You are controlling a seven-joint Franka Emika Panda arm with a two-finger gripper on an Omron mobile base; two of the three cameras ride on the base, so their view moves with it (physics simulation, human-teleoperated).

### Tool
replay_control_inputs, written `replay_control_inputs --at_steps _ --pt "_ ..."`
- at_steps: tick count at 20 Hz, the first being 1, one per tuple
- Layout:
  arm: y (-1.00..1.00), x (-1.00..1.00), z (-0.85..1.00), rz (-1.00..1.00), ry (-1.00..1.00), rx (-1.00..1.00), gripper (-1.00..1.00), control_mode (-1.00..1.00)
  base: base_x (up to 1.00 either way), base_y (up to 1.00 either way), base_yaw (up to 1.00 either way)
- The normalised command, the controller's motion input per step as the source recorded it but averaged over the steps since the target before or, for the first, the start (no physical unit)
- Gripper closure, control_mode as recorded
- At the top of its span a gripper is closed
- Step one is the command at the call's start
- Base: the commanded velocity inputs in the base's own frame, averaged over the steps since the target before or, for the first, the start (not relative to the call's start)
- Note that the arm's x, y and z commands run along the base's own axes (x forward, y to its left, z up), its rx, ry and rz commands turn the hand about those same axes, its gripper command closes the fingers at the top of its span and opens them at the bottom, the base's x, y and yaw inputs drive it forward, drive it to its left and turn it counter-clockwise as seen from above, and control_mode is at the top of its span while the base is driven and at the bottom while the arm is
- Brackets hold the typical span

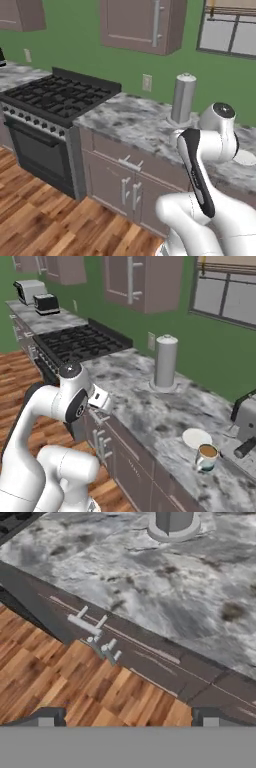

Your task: Take a sugar cube from the saucer and place it inside the coffee. Then, grab milk from the fridge and place it next to the coffee on the counter to sweeten the coffee.

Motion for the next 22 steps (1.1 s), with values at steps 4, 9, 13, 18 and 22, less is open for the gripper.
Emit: replay_control_inputs --at_steps 4,9,13,18,22 --pt "0.0 0.0 0.0 0.0 0.0 0.0 -1.0 1.0 -0.01 0.33 0.87" --pt "0.0 0.0 0.0 0.0 0.0 0.0 -1.0 1.0 0.0 0.14 0.83" --pt "0.0 0.0 0.0 0.0 0.0 0.0 -1.0 1.0 0.16 0.16 0.81" --pt "0.0 0.0 0.0 0.0 0.0 0.0 -1.0 1.0 0.64 0.08 0.69" --pt "0.0 0.0 0.0 0.0 0.0 0.0 -1.0 1.0 0.97 0.0 0.5"
